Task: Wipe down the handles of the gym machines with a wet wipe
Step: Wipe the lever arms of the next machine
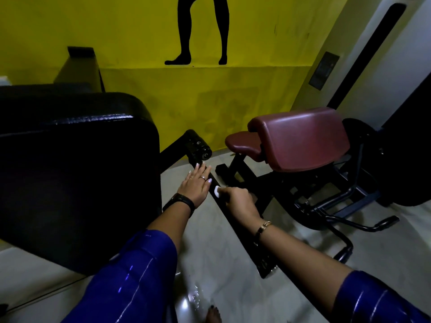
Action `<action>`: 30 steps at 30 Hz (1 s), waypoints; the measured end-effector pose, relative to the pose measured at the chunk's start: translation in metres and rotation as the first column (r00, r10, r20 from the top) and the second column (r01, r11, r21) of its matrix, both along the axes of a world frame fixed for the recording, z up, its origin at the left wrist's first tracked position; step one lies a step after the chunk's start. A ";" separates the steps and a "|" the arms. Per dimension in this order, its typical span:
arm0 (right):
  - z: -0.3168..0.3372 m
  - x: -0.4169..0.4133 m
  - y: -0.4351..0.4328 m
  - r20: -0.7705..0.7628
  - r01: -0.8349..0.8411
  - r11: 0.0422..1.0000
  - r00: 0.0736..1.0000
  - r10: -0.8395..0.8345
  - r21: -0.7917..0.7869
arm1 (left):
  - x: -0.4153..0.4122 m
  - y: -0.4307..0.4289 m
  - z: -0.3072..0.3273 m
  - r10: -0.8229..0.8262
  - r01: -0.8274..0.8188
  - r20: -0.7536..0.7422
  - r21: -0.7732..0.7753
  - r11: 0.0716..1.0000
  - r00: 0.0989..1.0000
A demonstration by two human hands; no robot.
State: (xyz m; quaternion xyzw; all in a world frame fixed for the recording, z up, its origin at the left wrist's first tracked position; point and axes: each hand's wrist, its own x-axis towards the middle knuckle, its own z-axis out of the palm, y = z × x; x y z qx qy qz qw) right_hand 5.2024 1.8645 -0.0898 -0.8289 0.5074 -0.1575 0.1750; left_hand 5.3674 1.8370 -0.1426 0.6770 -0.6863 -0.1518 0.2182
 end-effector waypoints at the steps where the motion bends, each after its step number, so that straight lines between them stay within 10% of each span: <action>1: 0.002 0.005 -0.006 0.020 -0.002 1.000 1.000 0.001 0.029 | 0.002 -0.004 -0.003 0.027 -0.027 -0.024 0.002 1.000 0.999; 8: 0.028 0.043 -0.066 0.174 -0.062 0.996 0.984 0.049 0.071 | 0.013 -0.042 -0.019 0.287 -0.290 -0.580 0.090 0.953 0.762; 11: 0.021 0.066 -0.089 0.127 -0.155 0.985 0.981 0.145 0.073 | 0.006 -0.051 -0.018 0.301 -0.341 -0.917 0.204 0.917 0.261; 15: 0.006 0.092 -0.116 -0.097 -0.323 0.946 0.941 0.324 0.025 | 0.001 -0.061 -0.008 0.265 -0.344 -0.896 0.390 0.854 -0.357; 25: -0.005 0.090 -0.111 -0.490 -0.516 0.854 0.761 0.425 -0.060 | 0.006 -0.057 0.006 0.332 -0.296 -0.852 0.466 0.834 -0.406; 30: 0.000 0.061 -0.082 -0.475 -0.543 0.835 0.760 0.443 -0.091 | -0.009 -0.046 0.012 0.293 -0.303 -0.944 0.327 0.895 -0.151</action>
